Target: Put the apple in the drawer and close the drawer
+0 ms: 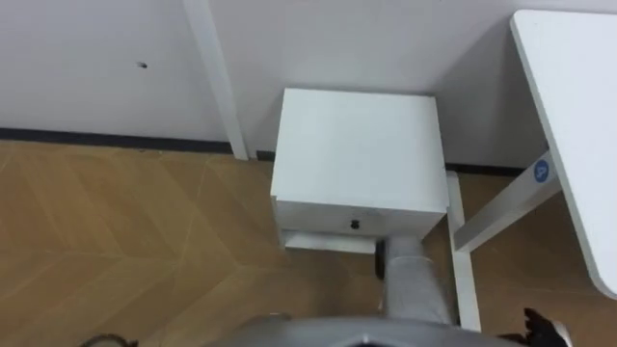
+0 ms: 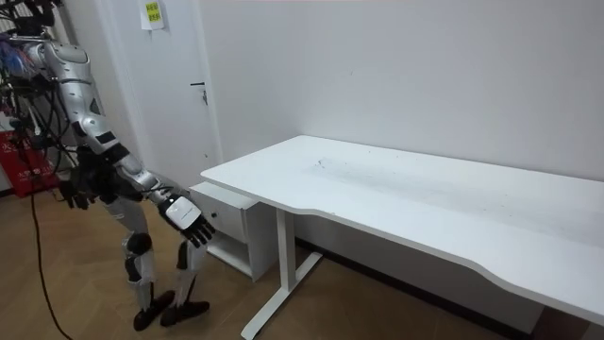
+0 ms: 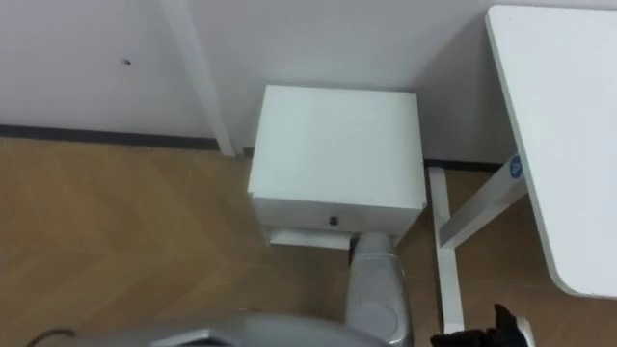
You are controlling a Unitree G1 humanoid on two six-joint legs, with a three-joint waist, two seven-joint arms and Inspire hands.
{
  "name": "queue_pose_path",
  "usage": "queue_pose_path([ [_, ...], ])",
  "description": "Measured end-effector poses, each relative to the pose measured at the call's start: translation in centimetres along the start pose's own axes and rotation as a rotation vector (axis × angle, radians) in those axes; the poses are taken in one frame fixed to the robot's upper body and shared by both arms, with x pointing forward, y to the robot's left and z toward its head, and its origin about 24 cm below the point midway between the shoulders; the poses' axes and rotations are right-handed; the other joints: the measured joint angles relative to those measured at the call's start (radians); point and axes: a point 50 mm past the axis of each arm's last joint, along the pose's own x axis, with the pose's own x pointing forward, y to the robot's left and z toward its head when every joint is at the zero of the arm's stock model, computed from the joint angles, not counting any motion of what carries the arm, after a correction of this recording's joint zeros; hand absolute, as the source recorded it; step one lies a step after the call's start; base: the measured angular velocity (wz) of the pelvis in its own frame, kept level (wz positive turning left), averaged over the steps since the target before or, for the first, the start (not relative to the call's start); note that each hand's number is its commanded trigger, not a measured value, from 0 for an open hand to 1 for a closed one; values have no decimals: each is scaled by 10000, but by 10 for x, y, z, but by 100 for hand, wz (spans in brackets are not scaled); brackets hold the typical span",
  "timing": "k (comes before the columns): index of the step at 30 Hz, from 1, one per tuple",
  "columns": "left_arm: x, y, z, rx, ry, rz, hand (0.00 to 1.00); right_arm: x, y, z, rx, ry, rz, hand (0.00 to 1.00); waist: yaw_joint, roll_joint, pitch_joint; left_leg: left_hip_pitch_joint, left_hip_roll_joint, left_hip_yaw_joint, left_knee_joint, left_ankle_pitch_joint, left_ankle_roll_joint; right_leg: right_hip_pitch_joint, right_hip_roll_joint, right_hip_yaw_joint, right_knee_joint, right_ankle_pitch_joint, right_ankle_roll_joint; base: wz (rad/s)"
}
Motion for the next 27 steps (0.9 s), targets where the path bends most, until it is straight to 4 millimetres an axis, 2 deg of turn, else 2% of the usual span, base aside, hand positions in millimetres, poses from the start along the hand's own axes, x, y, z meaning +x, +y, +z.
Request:
queue_pose_path([
  [1, 0, -1, 1, -80, 21, -19, 0, 0, 1, 2, 40, -33, 21, 0, 112, -133, -80, 95, -43, 28, -343, 153, -255, 509, 114, 3, -1174, -51, 33, -20],
  [2, 1, 1, 8, -133, -114, 36, 0, 1, 4, 5, 262, -75, 80, 0, 170, -231, -104, 160, -47, 27, -840, 423, -611, 1285, 446, -83, -3141, -88, 81, -9],
  [3, 3, 6, 19, -160, -360, 214, 0, 1, 8, 7, 530, -39, 203, 0, 325, -310, -106, 209, -52, 45, -1156, 679, -383, 1911, 705, -78, -4533, -91, 86, -5],
  [5, 4, 13, 25, -149, -515, 607, 0, 1, 19, 5, 881, 209, 694, 0, 524, -650, -77, 348, -96, 136, -1392, 749, -285, 2593, 820, -66, -5896, -39, 49, -13],
  [6, 4, 14, 28, -149, -579, 752, 0, 0, 26, 6, 1151, 305, 1015, 0, 621, -856, -91, 507, -92, 148, -1496, 748, -286, 2954, 895, -66, -6405, 69, -33, -13],
  [8, 4, 11, 31, -184, -656, 700, 0, -1, 33, 5, 1405, 420, 1437, 0, 655, -1029, -89, 768, -85, 144, -1659, 738, -293, 3319, 994, -55, -6770, 334, -128, -2],
  [9, 4, 8, 31, -195, -649, 603, 0, -1, 35, 3, 1459, 465, 1652, 0, 660, -1051, -89, 886, -77, 149, -1733, 707, -337, 3473, 1058, -58, -6861, 587, -173, 0],
  [11, 3, 5, 29, -151, -545, 528, 0, -2, 38, -1, 1457, 610, 1947, 0, 670, -1034, -97, 972, -87, 171, -1815, 676, -371, 3482, 1087, -74, -6845, 735, -180, -2],
  [13, 3, 5, 25, -236, -301, 536, 0, -4, 41, -6, 1457, 864, 2257, 0, 676, -985, -102, 990, -84, 170, -1893, 709, -316, 3596, 1098, -54, -6997, 697, -157, -3],
  [17, 2, 1, 5, -765, 560, 469, 0, -8, 45, -27, 1675, 1950, 2570, 0, 639, -894, -108, 1167, -91, 185, -1878, 720, -302, 3832, 1119, -57, -7166, 390, -200, -10],
  [22, 1, -3, 0, -1060, 869, 175, 0, -12, 46, -41, 1503, 2863, 2699, 0, 581, -836, -84, 1373, -4, 136, -2059, 709, -286, 3949, 1242, -80, -7132, 74, -394, -1],
  [23, 1, -3, 0, -1146, 885, 115, 0, -12, 45, -42, 1529, 2996, 2666, 0, 510, -808, -84, 1381, 50, 93, -2054, 685, -214, 3966, 1309, -101, -7132, 38, -454, 5],
  [24, 1, -3, -1, -1188, 903, 57, 0, -12, 44, -42, 1525, 3092, 2644, 0, 408, -738, -81, 1387, 131, 69, -2049, 657, 75, 3979, 1407, -134, -7121, 10, -503, 7],
  [25, 1, -3, -1, -1220, 914, 43, 0, -12, 45, -43, 1553, 3171, 2639, 0, 374, -707, -73, 1402, 168, 68, -2045, 626, 213, 3986, 1456, -145, -7103, -20, -552, 0],
  [27, 0, -6, -1, -1248, 985, -81, 0, -13, 43, -48, 1564, 3516, 2599, 0, 355, -639, -57, 1518, 243, 68, -2043, 604, 169, 4055, 1520, -145, -7019, -79, -641, 0],
])
